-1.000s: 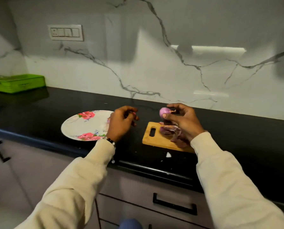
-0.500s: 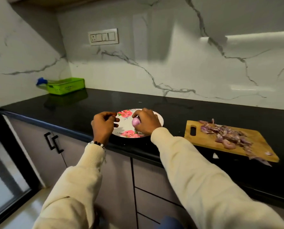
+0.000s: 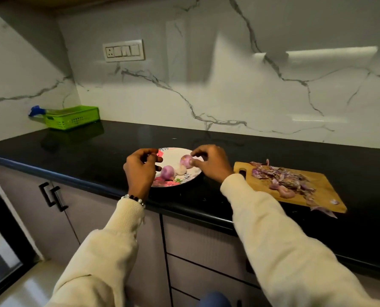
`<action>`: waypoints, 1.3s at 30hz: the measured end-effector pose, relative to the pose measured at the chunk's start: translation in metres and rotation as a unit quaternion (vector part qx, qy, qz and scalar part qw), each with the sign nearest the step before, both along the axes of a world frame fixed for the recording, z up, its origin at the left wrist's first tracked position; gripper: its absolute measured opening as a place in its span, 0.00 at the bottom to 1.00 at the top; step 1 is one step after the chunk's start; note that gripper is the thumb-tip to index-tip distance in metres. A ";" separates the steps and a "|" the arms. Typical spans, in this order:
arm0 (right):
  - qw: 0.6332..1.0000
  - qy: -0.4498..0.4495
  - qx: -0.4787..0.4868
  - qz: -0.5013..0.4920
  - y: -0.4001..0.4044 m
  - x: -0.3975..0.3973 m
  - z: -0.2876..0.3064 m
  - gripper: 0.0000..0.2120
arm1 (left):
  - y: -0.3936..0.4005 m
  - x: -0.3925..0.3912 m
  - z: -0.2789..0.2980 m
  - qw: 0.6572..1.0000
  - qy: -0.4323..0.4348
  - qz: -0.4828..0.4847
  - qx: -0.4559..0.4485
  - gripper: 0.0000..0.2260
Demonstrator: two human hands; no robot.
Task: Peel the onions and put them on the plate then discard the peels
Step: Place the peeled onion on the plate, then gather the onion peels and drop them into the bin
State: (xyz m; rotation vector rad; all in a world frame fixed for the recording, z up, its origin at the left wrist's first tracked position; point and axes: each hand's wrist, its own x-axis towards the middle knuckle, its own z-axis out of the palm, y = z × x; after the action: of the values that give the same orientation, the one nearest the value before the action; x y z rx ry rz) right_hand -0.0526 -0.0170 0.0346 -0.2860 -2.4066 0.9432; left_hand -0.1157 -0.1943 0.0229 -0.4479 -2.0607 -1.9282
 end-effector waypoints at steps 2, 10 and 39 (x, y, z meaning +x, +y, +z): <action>0.997 0.038 -0.069 -0.026 0.026 0.028 0.013 0.07 | 0.019 0.010 0.001 1.000 -0.001 -0.023 0.002 0.08; 0.965 0.052 -0.172 -0.192 0.137 0.136 0.028 0.04 | 0.110 0.056 -0.005 0.986 -0.032 -0.160 -0.021 0.05; 0.874 0.169 -0.374 -0.262 0.210 0.197 -0.035 0.26 | 0.219 0.052 -0.033 0.952 -0.212 -0.217 0.049 0.14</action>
State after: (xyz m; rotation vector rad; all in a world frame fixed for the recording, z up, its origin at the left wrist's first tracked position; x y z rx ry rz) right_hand 0.1443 0.1934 -0.0009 -0.9138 -1.4319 1.4594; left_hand -0.0633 0.0250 -0.0101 -0.5395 -2.2443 -2.5646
